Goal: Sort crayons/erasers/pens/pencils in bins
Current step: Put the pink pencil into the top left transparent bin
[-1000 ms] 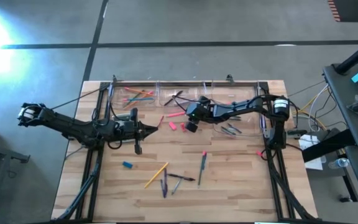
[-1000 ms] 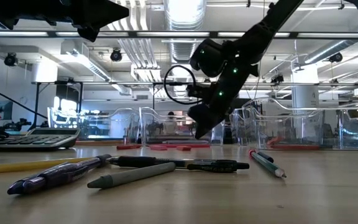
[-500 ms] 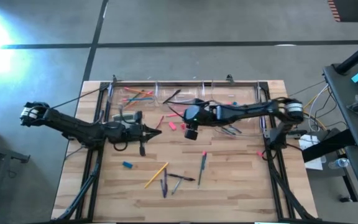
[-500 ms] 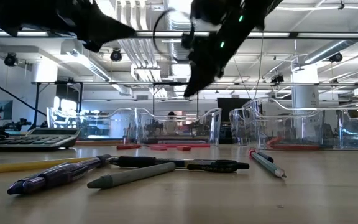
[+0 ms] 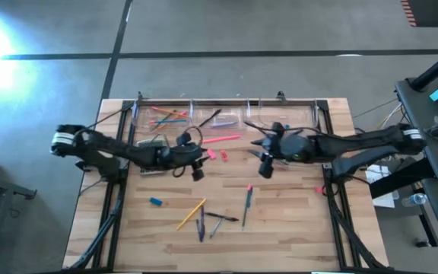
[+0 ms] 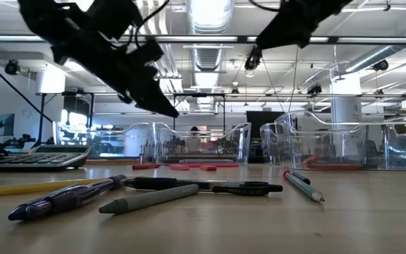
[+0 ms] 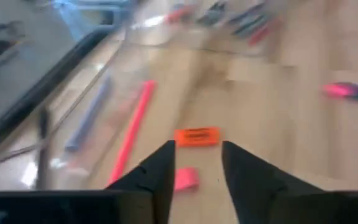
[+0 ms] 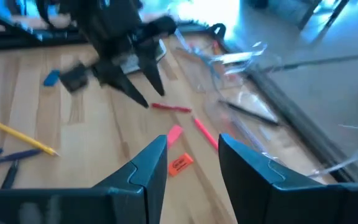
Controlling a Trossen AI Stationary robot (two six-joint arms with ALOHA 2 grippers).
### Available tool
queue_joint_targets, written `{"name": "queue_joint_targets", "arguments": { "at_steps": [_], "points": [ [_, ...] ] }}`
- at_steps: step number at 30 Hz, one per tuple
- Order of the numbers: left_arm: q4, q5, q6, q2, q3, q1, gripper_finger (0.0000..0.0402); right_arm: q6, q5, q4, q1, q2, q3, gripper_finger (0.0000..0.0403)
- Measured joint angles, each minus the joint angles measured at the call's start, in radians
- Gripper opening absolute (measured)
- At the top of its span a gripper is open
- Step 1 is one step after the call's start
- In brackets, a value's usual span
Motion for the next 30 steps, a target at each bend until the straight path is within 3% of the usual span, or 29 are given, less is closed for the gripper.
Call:
{"name": "queue_joint_targets", "arguments": {
  "at_steps": [4,7,15,19,24,30],
  "points": [
    [-0.008,-0.261,0.009,0.108,0.078,-0.004,0.0155,0.001,0.079,0.069,0.059,-0.100,-0.108,0.0134],
    [-0.014,-0.337,0.083,0.190,0.122,-0.003,0.0154,-0.001,0.099,0.082,0.085,-0.151,-0.154,0.0134],
    [-0.014,-0.455,0.445,0.422,0.226,-0.032,0.0085,-0.022,0.101,0.091,0.124,-0.206,-0.184,0.0134],
    [-0.023,-0.534,0.468,0.461,0.239,-0.035,0.0041,-0.038,0.101,0.092,0.140,-0.203,-0.184,0.0134],
    [-0.098,-0.537,0.466,0.455,0.254,-0.033,0.0004,-0.039,0.101,0.092,0.155,-0.188,-0.184,0.0134],
    [-0.327,-0.406,0.393,0.453,0.329,0.007,0.0000,-0.039,0.101,0.091,0.163,-0.188,-0.184,0.0134]
  ]
}}
